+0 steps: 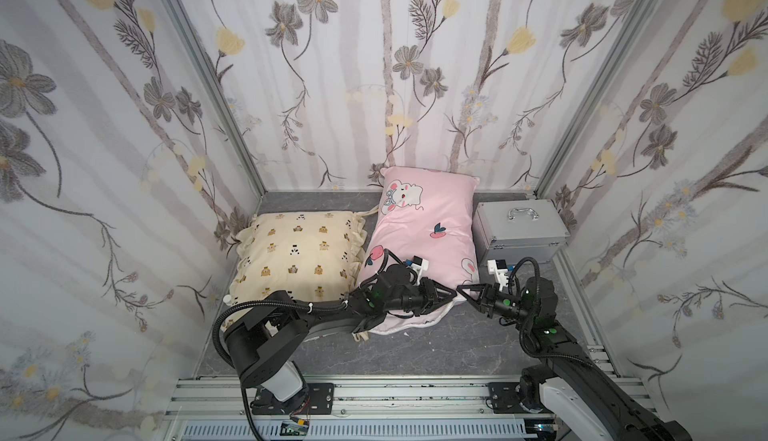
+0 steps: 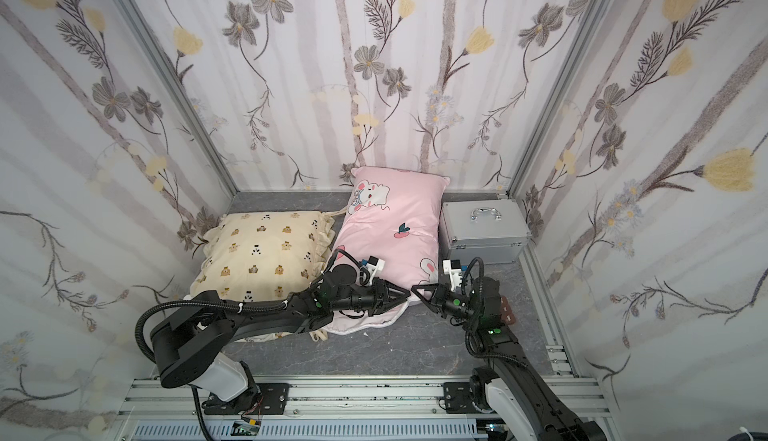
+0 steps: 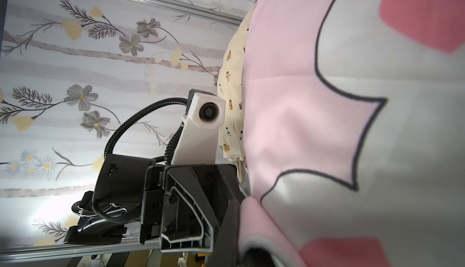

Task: Zip up pillowcases
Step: Zip the zipper on the pillowcase.

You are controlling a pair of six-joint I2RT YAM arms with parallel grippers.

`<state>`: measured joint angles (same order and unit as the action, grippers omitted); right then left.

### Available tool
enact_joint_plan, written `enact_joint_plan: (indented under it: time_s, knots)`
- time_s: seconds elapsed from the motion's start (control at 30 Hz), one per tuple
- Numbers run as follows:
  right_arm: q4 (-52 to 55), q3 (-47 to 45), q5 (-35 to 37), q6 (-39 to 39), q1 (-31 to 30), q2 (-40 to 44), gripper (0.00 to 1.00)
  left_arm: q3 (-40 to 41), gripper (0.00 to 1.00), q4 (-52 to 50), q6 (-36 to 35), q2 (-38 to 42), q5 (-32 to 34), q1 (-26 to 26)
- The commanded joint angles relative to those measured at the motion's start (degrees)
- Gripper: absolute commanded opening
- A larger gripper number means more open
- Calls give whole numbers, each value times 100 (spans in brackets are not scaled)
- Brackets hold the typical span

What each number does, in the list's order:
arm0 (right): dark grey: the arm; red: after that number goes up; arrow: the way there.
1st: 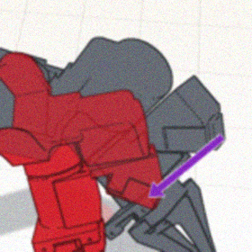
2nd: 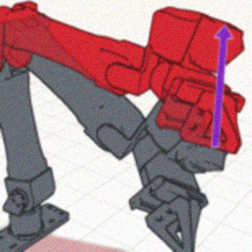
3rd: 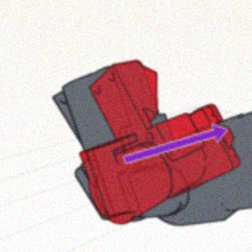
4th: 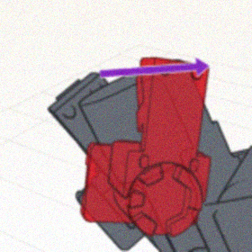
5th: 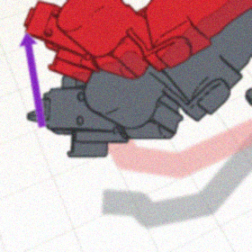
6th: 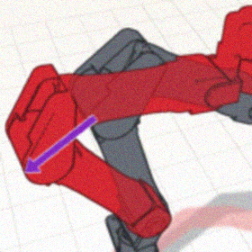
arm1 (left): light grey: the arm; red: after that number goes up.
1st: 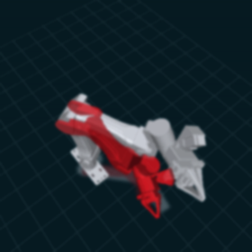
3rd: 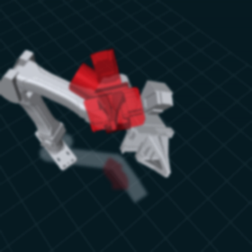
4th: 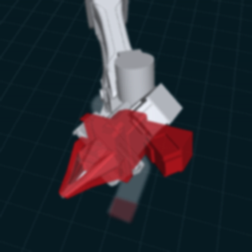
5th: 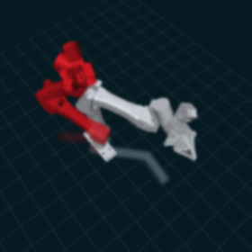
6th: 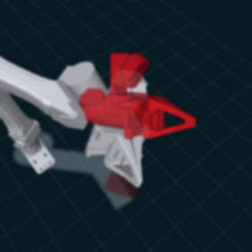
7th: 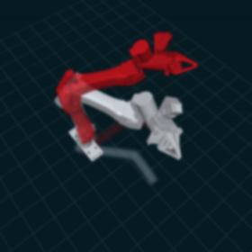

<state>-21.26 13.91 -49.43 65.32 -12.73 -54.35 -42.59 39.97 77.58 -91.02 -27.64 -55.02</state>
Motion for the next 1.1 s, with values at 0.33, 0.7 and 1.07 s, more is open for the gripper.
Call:
enact_joint_plan:
  time_s: [0.33,0.7,1.07]
  knots:
    - [-223,24,28,-55,4,-84,0,-14,20,707,334,-223,-40,1]
    - [-187,37,21,-4,9,-2,0,-9,1,510,205,-274,17,2]
    - [861,371,157,-318,199,715,0,105,0,-932,-631,80,369,9]
